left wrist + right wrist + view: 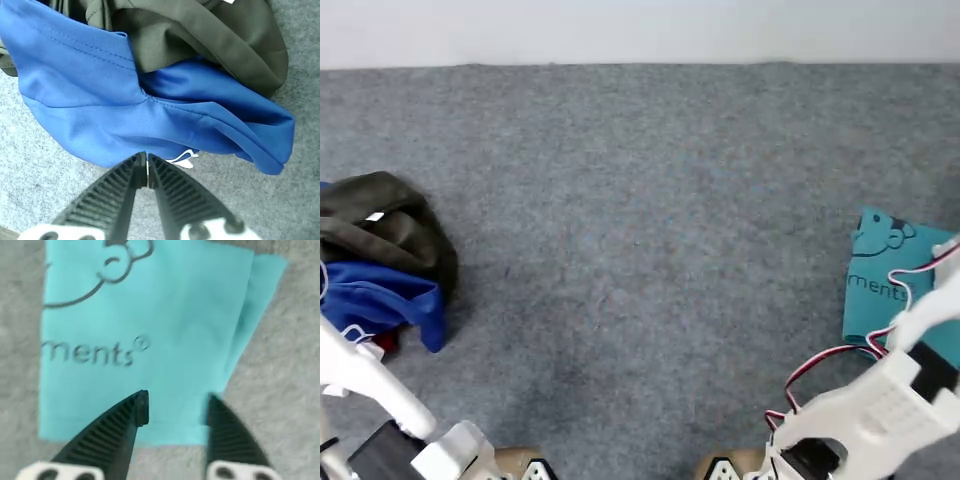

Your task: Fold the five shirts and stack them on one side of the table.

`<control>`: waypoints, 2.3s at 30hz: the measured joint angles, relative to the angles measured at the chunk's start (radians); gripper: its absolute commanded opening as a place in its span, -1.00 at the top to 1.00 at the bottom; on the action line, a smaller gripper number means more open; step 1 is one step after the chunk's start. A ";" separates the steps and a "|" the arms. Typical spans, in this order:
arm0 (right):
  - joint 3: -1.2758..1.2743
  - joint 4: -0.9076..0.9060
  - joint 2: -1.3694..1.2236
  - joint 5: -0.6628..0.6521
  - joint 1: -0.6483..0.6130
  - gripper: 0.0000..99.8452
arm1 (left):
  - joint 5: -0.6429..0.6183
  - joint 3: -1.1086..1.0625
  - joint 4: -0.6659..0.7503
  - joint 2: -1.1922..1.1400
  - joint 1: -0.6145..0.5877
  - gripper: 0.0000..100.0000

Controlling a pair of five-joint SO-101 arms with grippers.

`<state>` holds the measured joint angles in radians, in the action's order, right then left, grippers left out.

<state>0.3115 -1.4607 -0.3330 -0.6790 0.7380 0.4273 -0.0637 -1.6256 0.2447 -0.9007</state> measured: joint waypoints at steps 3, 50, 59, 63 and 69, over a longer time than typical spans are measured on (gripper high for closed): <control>-0.031 -0.071 0.000 0.000 -0.009 0.98 | 0.000 0.000 0.000 0.000 0.000 0.97; -0.620 -0.292 0.568 0.333 -0.410 0.97 | 0.233 -0.068 0.000 -0.218 0.118 0.57; -0.620 -0.292 0.597 0.379 -0.430 0.97 | 0.233 -0.068 0.180 -0.388 0.118 0.97; -0.620 -0.292 0.635 0.379 -0.430 0.97 | 0.233 -0.057 0.195 -0.385 0.140 0.98; -0.620 -0.292 0.681 0.379 -0.430 0.97 | 0.204 0.025 0.195 -0.212 0.189 0.98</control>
<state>-0.3084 -1.7522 0.3483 -0.3000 0.3084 0.6314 -0.0391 -1.4308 0.0330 -0.7119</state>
